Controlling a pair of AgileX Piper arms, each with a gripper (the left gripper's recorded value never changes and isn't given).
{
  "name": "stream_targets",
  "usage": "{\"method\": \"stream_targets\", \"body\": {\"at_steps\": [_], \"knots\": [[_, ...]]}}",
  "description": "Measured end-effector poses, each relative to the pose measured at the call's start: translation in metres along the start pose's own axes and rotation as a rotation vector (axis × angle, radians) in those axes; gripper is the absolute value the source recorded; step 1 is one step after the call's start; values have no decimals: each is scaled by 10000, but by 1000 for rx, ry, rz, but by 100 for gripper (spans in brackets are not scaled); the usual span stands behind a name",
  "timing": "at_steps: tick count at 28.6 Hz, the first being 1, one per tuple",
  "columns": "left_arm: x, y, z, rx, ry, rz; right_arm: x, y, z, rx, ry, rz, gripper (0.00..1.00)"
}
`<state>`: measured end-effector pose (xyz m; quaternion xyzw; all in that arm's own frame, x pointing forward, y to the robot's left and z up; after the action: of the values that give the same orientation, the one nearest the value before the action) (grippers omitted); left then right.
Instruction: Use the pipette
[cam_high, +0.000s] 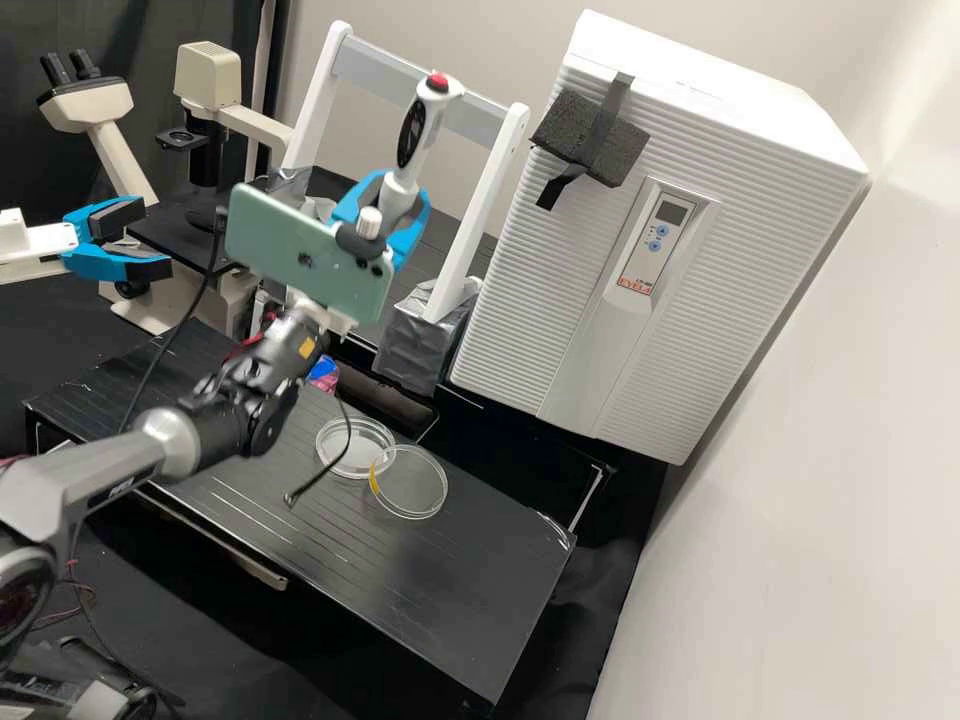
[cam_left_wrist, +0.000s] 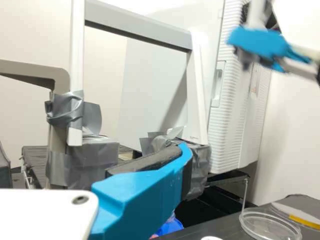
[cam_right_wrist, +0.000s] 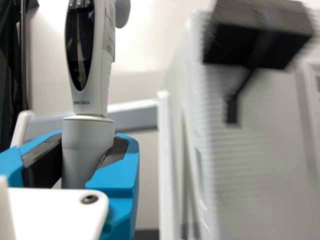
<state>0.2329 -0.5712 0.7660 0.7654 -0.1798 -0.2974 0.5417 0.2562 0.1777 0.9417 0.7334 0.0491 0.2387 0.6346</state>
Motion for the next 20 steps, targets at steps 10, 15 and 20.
{"method": "stream_targets", "body": {"at_steps": [10,15,20], "knots": [[73,91,-66,-1,24,3,544,-256,-321,-59,-8,-107,0],[116,192,-135,6,39,28,732,-314,-356,-68,-39,-142,0],[134,298,-215,30,74,41,911,-345,-355,-43,-80,-171,0]]}}
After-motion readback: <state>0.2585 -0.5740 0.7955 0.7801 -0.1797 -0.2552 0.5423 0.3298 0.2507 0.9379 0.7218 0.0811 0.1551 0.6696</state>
